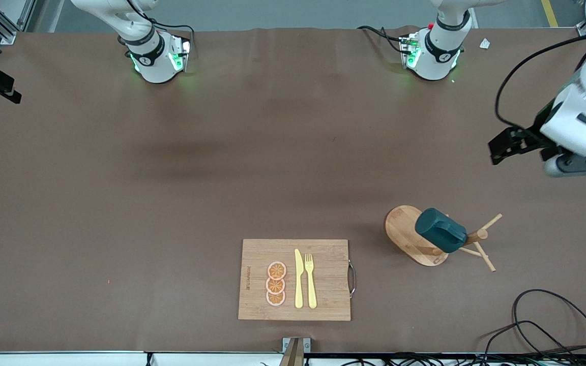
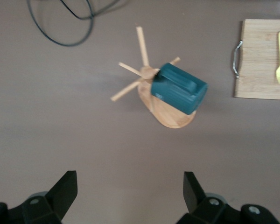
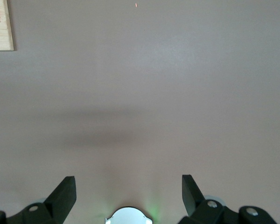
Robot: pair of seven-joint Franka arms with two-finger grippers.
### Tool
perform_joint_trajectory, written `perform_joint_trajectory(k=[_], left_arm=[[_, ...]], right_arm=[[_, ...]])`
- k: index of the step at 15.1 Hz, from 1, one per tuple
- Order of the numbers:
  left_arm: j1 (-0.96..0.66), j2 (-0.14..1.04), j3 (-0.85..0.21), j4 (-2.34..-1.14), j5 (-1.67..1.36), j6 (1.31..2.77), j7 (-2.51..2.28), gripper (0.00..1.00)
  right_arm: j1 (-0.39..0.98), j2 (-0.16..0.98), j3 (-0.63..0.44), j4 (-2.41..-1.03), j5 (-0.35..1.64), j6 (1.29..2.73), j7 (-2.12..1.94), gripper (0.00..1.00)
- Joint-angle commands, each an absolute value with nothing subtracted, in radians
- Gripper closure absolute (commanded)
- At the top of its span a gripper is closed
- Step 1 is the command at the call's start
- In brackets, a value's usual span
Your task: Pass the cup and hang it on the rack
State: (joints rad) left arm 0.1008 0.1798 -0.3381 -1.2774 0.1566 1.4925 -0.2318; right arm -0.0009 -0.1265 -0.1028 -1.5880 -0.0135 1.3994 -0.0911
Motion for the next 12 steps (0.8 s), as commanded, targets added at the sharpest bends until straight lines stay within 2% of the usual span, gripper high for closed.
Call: perform_joint_trajectory(k=[1,5,8,12], left_arm=[[0.043,0.065,-0.24,-1.365,0.172,1.48,-0.189,0.0],[0.031,-0.089,-0.131,-1.546,0.04,1.473,-0.189,0.0],[0.028,-0.176,-0.126,-1.653,-0.004,1.471,-0.198,0.0],[0.012,-0.23,-0.124,-1.73,-0.043,1.477,-0.225,0.0]], right_arm=[[0.008,-0.147,-0.106,-1.6,-0.015,1.396,-0.084,0.0],[0.008,-0.147,-0.106,-1.6,-0.015,1.394,-0.084,0.0],[0.008,-0.147,-0.106,-1.6,-0.015,1.396,-0.084,0.0],[0.008,-0.147,-0.106,-1.6,-0.015,1.394,-0.086,0.0]])
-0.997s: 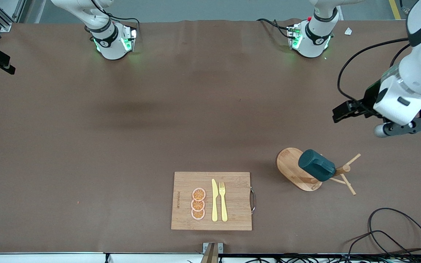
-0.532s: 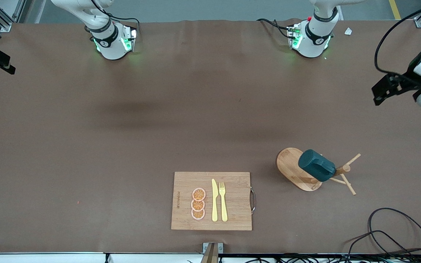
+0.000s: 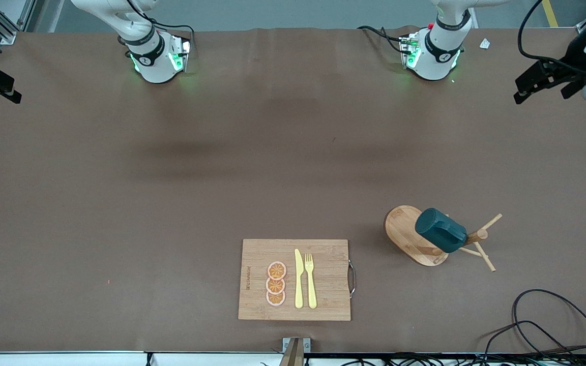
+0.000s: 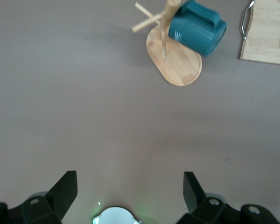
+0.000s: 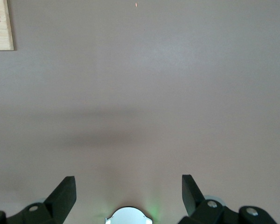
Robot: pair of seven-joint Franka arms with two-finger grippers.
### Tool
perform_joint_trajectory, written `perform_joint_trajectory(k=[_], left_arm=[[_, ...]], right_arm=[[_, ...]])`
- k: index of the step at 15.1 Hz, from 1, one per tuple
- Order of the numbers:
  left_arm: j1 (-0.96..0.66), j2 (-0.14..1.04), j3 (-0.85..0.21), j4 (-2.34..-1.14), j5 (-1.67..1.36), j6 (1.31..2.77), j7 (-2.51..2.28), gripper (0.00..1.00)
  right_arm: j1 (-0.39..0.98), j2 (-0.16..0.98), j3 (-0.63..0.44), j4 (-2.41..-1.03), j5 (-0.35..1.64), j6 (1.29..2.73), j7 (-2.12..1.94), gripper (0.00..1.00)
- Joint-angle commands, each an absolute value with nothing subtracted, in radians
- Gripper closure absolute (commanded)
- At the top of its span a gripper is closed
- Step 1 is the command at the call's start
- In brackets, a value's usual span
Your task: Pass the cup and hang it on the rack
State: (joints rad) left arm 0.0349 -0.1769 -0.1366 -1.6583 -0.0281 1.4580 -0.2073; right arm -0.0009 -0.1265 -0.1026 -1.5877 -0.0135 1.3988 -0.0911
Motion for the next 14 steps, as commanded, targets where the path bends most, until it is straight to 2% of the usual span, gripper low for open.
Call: perform_joint_trajectory(k=[1,7,14], left_arm=[[0.0,-0.229,-0.123,-1.724,-0.038,1.479,-0.21,0.0],[-0.06,-0.206,-0.06,-1.669,-0.034,1.463,-0.207,0.0],[-0.063,-0.201,-0.055,-1.663,-0.029,1.462,-0.109,0.0]], right_arm=[[0.008,-0.147,-0.106,-1.6,-0.015,1.394,-0.086,0.0],[0.008,-0.147,-0.106,-1.6,-0.015,1.394,-0.086,0.0],[0.008,-0.149,-0.106,-1.603,-0.015,1.393,-0.084,0.0]])
